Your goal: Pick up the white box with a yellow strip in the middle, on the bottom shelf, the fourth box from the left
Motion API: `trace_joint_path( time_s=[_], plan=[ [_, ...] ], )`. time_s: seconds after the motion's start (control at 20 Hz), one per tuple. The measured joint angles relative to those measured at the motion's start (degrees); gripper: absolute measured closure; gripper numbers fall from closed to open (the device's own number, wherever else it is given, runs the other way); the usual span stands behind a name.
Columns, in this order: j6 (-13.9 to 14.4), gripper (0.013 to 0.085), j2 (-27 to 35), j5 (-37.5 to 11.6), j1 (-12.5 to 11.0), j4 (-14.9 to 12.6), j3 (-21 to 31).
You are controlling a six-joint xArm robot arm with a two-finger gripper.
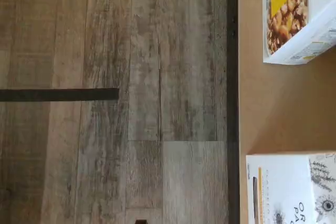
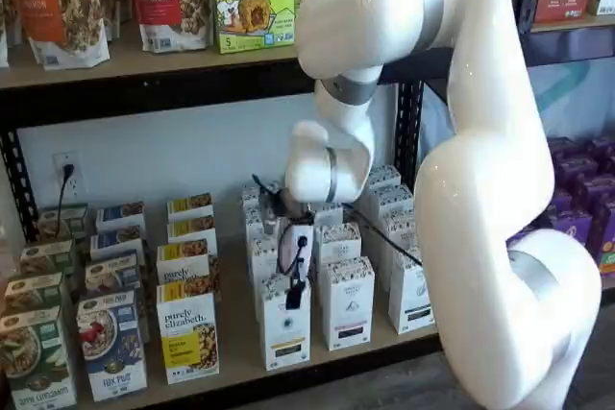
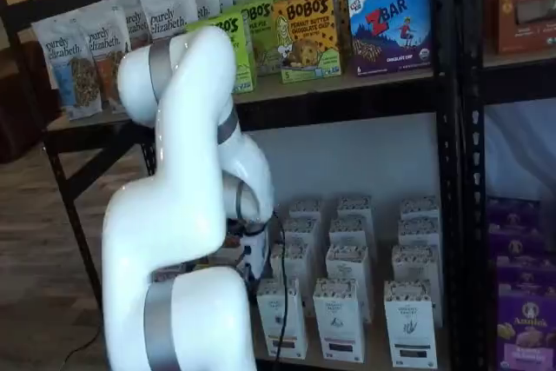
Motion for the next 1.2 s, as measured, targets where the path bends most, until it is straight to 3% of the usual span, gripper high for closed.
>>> trace_joint_path(
  time_s=[0.25, 0.5, 0.7, 1.2],
  plan=[
    [-0.1, 0.013, 1.0, -2.2, 0.6, 0.6, -0.3],
    [-4.0, 0.013, 2.5, -5.9, 1.5, 5.6, -0.9],
    [-5.2, 0.013, 4.2, -7.2, 1.3, 6.6, -2.6],
    [-1.5, 0.013, 9.3, -4.7, -0.6, 1.0, -9.6]
  ],
)
